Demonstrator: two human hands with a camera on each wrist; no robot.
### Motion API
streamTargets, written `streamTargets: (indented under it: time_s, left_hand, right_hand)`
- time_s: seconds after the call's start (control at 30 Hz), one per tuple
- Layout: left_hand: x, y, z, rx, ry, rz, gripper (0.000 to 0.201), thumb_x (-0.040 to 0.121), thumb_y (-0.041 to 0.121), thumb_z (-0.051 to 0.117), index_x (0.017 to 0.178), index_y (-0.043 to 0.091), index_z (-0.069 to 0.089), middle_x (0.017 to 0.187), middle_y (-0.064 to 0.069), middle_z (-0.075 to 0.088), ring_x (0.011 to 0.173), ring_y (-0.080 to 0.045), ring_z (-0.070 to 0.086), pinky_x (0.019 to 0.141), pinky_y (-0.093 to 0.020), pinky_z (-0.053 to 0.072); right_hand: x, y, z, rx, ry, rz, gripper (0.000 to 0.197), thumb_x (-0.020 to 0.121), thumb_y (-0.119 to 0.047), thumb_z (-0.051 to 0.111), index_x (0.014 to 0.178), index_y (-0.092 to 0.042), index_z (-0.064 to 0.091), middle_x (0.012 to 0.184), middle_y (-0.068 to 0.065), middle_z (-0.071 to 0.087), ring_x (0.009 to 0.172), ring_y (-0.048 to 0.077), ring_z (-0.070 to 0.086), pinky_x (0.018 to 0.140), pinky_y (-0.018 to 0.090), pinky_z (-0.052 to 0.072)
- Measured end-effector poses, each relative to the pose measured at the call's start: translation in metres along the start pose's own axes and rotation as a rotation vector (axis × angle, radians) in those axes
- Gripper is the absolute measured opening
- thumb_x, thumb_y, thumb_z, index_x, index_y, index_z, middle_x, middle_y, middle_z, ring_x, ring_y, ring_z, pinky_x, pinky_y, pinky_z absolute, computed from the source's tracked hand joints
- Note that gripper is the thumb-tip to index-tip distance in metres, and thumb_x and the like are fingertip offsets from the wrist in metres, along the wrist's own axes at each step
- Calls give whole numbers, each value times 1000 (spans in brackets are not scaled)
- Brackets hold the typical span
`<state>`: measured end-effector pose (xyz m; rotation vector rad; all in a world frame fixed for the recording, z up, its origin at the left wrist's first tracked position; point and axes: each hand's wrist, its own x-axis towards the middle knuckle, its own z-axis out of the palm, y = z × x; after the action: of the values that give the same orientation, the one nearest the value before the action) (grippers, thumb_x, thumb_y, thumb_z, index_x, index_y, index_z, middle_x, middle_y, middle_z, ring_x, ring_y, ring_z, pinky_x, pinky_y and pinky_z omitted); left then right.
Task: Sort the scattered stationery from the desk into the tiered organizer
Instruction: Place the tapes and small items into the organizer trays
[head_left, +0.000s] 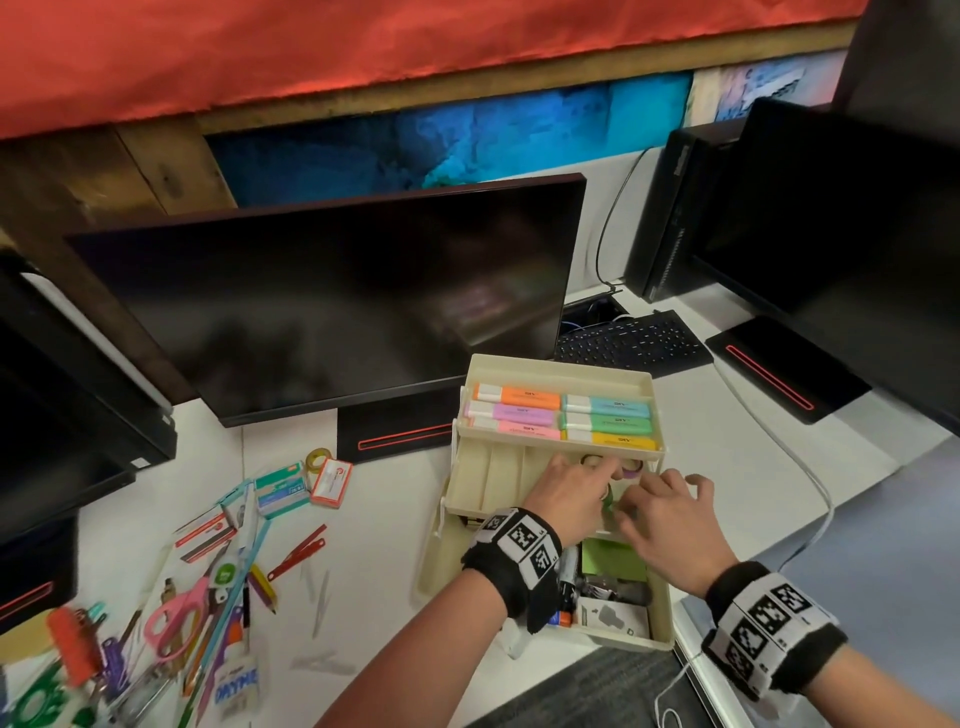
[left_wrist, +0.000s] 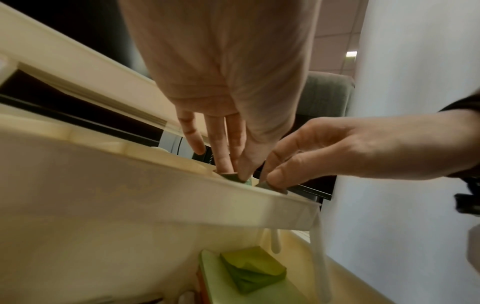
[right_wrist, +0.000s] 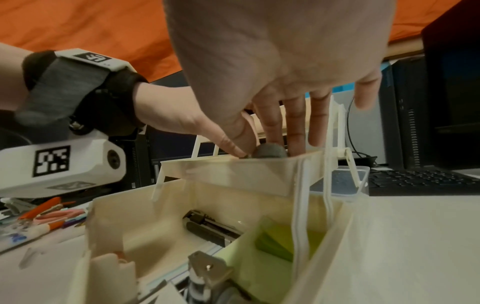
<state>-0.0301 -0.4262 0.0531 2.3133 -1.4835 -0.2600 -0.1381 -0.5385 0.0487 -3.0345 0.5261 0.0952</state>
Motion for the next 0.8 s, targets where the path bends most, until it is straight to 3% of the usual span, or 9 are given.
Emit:
streamTargets:
  time_s: [0.1, 0.17, 0.27, 0.37, 0.5, 0.6, 0.7, 0.8]
  left_hand:
    - [-1, 3, 3, 5, -7, -13, 39, 85, 0, 47, 121, 13, 44, 87, -6, 66, 85, -27, 58, 89, -38, 33]
    - [-1, 4, 5, 33, -28, -2, 39, 85, 0, 47, 121, 12, 43, 90, -8, 65, 88, -28, 57, 89, -38, 32]
    - [0, 5, 10, 91, 4, -5, 39, 83, -3, 49, 120, 11, 45, 99, -11, 62, 99, -27, 52, 86, -36, 32]
    - [1, 4, 14, 110, 68, -36, 35, 83, -6, 49, 114, 9, 52, 101, -11, 61, 103, -25, 46, 85, -35, 33]
    - [1, 3, 15, 99, 66, -13, 34, 82, -9, 46, 111, 5, 56, 107, -13, 61, 105, -28, 45, 89, -35, 33]
    - [1, 3, 14, 106, 84, 6, 36, 81, -10, 49, 113, 3, 58, 111, -15, 56, 103, -30, 51, 91, -39, 39]
    - [-3, 1, 17, 175, 158, 57, 32, 65, 0, 73, 94, 11, 67, 94, -5, 62, 85, -21, 59, 73, -32, 52]
    - [-9, -5, 25, 289, 157, 78, 22, 58, 21, 82, 75, 23, 67, 75, 9, 64, 74, -13, 54, 64, -24, 47]
  right_hand:
    - [2, -1, 4, -89, 17, 38, 10, 69, -33, 74, 66, -26, 66, 79, -1, 55, 77, 23, 56, 79, 47, 40]
    - [2, 0, 9, -66, 37, 38, 13, 63, -27, 80, 68, -27, 68, 79, 1, 52, 74, 26, 55, 75, 48, 43]
    - [0, -1, 11, 21, 57, 66, 8, 75, -27, 72, 83, -28, 70, 86, 1, 52, 85, 26, 53, 83, 48, 37]
    - [-3, 0, 11, 86, 178, 75, 4, 80, -25, 61, 79, -25, 65, 84, -4, 54, 85, 22, 53, 84, 44, 30]
    - [-5, -4, 9, 38, 108, 27, 31, 78, -39, 34, 69, -28, 62, 69, -10, 55, 75, 17, 54, 82, 43, 27]
    - [-1, -7, 7, -48, 24, 25, 22, 80, -34, 48, 75, -27, 68, 76, -10, 62, 82, 20, 58, 88, 44, 21]
    - [3, -9, 3, -40, -28, 36, 21, 88, -30, 47, 97, -25, 66, 100, -8, 62, 105, 20, 52, 99, 46, 13]
    - [5, -10, 1, -32, -40, 38, 26, 92, -32, 40, 108, -26, 60, 110, -9, 58, 113, 17, 47, 104, 45, 12]
